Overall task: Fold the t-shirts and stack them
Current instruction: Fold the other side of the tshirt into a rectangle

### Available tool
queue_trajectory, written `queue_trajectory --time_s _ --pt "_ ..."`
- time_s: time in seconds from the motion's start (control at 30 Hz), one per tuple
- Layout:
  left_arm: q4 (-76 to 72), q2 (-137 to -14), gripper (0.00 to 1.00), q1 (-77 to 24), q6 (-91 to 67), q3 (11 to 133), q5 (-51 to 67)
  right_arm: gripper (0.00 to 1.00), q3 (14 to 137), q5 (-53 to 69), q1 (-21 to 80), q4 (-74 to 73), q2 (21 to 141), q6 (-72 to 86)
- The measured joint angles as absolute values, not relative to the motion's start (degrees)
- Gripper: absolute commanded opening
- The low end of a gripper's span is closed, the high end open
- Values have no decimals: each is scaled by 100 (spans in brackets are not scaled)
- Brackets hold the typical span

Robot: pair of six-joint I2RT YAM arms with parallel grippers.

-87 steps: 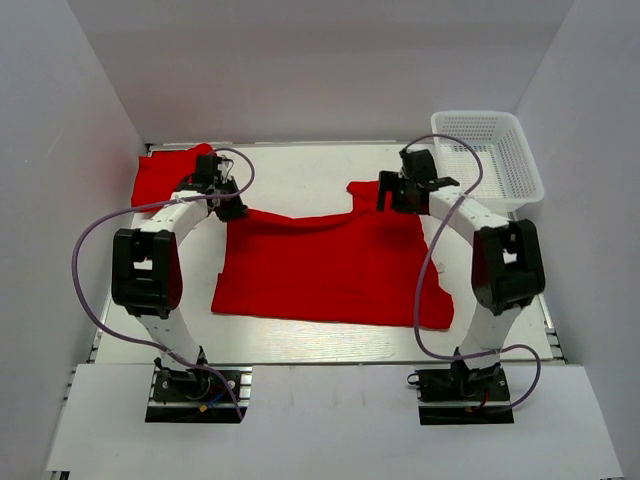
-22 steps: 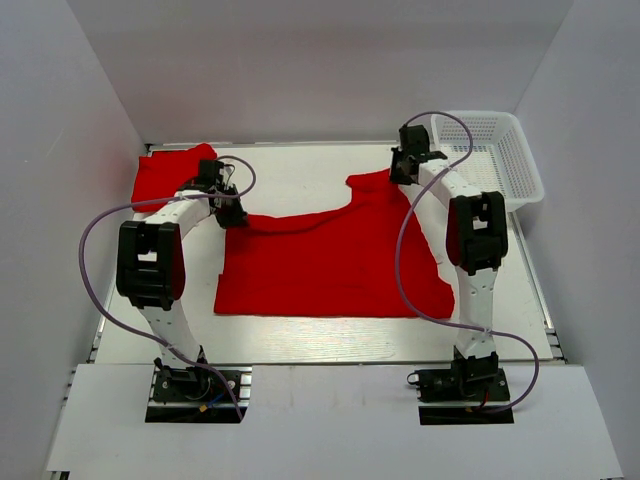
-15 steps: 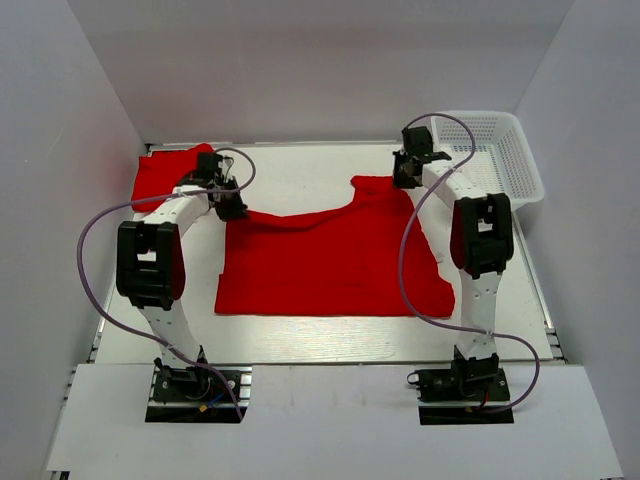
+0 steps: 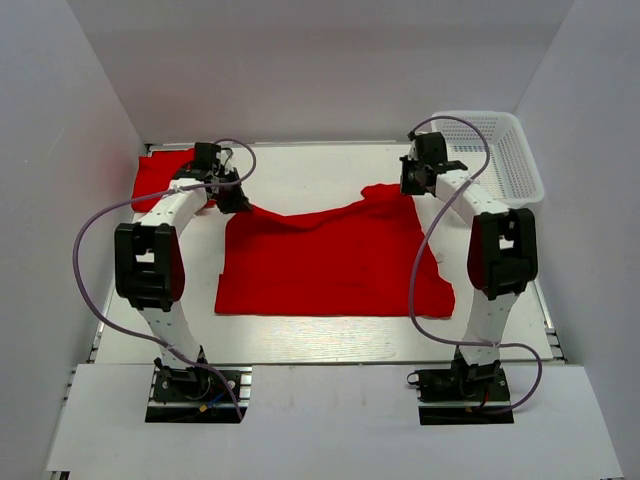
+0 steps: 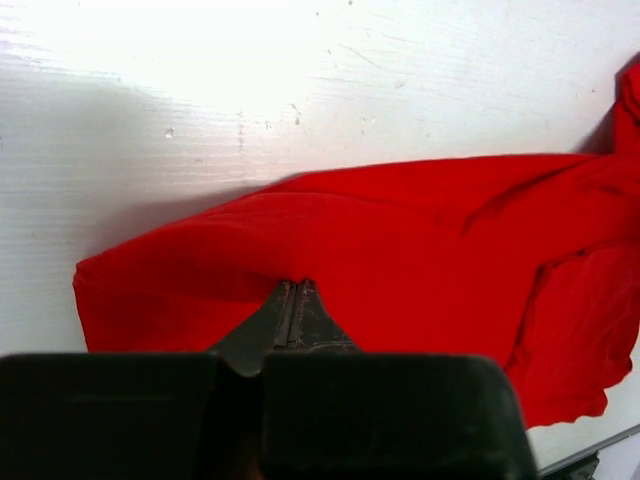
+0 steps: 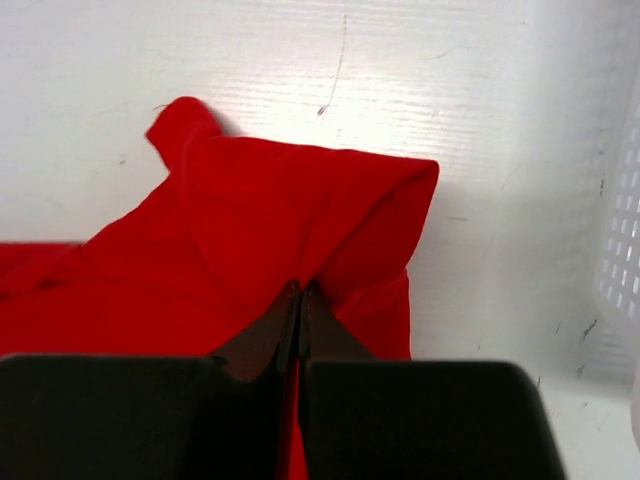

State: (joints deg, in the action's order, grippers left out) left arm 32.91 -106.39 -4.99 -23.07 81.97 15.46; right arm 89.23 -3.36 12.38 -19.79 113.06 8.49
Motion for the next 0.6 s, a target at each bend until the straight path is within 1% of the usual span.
queue_trajectory --time_s 0.13,0.33,0.6 --pt "3356 -10460 0 -499 -2290 8088 1584 0 8326 -56 1236 -1695 10805 797" --pt "3524 -9968 0 -493 -2287 7494 1522 0 7404 -69 1232 -1476 10025 775" --pt "3868 -9432 0 -460 -2292 7081 1004 0 6711 -183 1162 -1411 9522 768"
